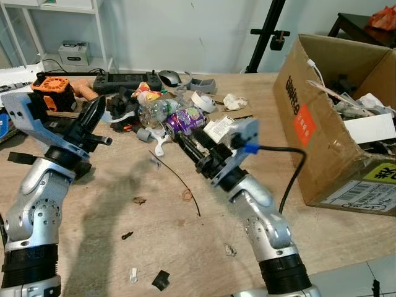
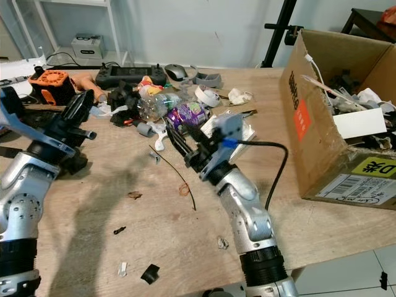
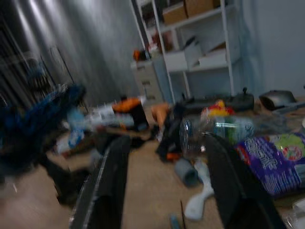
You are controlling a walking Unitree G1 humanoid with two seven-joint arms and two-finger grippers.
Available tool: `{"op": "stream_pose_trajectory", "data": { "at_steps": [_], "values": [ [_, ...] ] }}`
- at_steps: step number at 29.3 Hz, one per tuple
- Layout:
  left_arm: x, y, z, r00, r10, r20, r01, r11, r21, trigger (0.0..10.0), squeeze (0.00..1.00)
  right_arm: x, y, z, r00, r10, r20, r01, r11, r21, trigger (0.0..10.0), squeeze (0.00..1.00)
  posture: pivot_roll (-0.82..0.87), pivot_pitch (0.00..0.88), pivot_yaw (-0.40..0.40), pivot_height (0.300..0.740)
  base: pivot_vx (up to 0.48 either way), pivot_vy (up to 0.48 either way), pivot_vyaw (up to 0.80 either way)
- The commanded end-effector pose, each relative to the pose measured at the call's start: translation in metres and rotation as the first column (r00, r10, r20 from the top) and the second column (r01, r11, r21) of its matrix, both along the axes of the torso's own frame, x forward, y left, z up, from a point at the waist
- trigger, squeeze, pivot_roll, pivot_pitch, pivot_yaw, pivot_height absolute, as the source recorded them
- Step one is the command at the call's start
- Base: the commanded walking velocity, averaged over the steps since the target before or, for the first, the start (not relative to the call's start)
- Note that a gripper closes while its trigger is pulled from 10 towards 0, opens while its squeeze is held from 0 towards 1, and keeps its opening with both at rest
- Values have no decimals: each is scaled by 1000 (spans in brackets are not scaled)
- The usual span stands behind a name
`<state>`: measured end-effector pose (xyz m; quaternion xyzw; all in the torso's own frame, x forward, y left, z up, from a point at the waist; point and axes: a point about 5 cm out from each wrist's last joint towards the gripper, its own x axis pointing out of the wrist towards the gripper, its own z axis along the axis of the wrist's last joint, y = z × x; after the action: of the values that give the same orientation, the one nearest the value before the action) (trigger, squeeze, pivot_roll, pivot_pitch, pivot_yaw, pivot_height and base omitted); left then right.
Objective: Picking trash to rubbish bin
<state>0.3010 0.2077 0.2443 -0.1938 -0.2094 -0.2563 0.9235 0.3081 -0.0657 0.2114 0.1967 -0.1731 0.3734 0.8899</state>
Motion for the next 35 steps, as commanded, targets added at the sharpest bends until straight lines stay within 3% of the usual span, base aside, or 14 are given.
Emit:
{"op": "stream_pose_trajectory", "data": {
  "at_steps": [1,5,11,12,26,35],
  "values": [
    [-3,-7,-4,999,-48,-14,48,999,-5,0,0,-3,0,4,1000,20,8,-20,999,33,10000,1000,2,175,-45,740,0,0,0],
    [-7,-20,-3,994,-113,-11,112,991,-76,0,0,-7,8,10,995,98,-10,-96,989,110,10000,1000,0,172,-44,740,0,0,0],
    [-7,-32,-1,988,-152,-9,149,980,-132,0,0,-2,14,8,994,83,-76,-73,990,117,10000,1000,5,172,-43,740,0,0,0],
    [-6,-39,0,984,-176,-4,173,971,-164,0,0,-1,17,7,988,102,-114,-86,987,139,10000,0,5,171,-41,740,0,0,0],
    [-11,-83,1,944,-330,0,321,917,-237,0,0,-2,21,14,960,212,-185,-151,942,301,10000,0,4,173,-39,740,0,0,0],
    [-12,-92,4,936,-351,4,340,903,-262,0,0,-5,25,20,939,289,-185,-211,911,354,10000,0,4,175,-38,740,0,0,0]
  ]
}}
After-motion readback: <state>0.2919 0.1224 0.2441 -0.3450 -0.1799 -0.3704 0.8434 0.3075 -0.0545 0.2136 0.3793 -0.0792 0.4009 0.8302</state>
